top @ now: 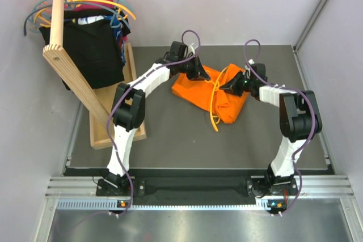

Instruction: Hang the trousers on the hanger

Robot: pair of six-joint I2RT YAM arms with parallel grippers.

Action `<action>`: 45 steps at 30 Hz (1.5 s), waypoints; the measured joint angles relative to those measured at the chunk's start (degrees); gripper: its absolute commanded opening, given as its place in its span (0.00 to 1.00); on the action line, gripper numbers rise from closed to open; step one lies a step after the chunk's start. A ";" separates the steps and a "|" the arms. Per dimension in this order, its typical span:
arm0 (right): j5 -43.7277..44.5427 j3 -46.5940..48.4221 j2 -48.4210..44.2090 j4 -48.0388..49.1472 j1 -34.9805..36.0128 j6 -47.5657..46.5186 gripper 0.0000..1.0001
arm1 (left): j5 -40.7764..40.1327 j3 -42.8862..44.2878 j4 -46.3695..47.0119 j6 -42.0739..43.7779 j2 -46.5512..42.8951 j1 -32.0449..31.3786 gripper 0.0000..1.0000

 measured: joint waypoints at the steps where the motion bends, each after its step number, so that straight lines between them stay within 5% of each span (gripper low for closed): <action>1: 0.20 0.04 0.15 -0.13 0.11 -0.57 0.00 | 0.00 0.35 -0.50 0.00 0.00 0.00 0.00; 21: 8.94 3.96 2.82 -2.21 4.00 -1.81 0.01 | -0.68 6.62 -2.93 -3.45 0.00 -3.13 0.00; 24: 8.96 3.30 3.45 -0.68 4.26 0.15 0.13 | -0.70 6.60 -2.21 -5.05 0.07 -3.41 0.00; 27: 8.07 2.45 4.15 0.83 4.31 1.03 0.36 | -0.72 6.60 -2.19 -5.64 0.11 -3.32 0.00; 32: 6.73 0.07 3.45 1.53 3.89 0.55 0.52 | -0.81 5.99 -2.73 -5.29 0.11 -3.21 0.00; 35: 6.97 0.66 1.57 -3.39 3.34 -1.57 0.60 | -0.68 5.31 -3.02 -4.74 -0.02 -2.97 0.00; 45: 10.62 1.84 -7.32 -21.44 2.62 -10.54 0.64 | 0.07 6.82 -8.70 -1.62 -0.76 -3.54 0.00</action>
